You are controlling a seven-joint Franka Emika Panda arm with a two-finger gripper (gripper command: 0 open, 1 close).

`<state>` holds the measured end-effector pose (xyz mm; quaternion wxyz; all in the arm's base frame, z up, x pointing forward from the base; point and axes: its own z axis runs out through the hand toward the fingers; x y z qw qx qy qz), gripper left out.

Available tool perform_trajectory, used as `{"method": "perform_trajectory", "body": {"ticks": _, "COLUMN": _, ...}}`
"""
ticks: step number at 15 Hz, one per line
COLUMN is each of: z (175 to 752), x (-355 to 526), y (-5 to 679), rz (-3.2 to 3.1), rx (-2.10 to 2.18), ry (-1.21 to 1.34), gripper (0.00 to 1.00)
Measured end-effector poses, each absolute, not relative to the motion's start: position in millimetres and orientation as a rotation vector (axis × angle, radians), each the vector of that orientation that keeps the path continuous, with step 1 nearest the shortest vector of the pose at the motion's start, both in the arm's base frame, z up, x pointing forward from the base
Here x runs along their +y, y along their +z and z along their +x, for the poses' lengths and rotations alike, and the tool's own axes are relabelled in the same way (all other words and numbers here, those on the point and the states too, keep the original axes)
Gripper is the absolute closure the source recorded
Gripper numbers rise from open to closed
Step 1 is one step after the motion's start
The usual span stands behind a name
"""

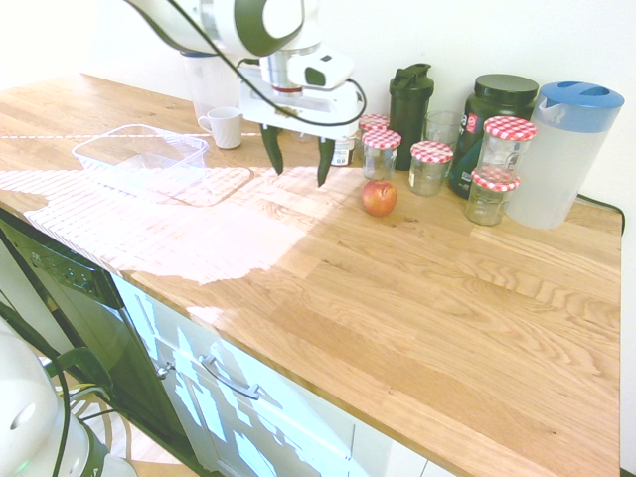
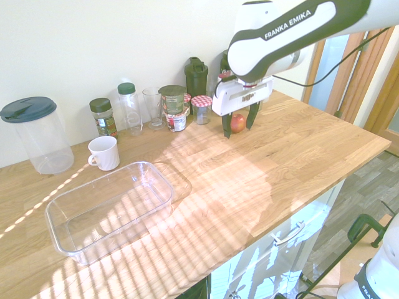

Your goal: Put the apple into the container

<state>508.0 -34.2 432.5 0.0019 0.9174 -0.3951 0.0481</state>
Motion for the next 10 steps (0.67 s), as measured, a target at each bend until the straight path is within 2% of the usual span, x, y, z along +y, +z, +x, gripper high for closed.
{"method": "perform_trajectory", "body": {"ticks": 5, "z": 597.7, "x": -100.1, "y": 417.7, "rz": 2.829, "rx": -1.221, "ry": 0.097, "gripper": 0.0}}
{"method": "perform_trajectory", "body": {"ticks": 10, "z": 636.9, "x": -133.0, "y": 397.1, "rz": 2.8, "rx": -1.222, "ry": 0.026, "gripper": 0.0}}
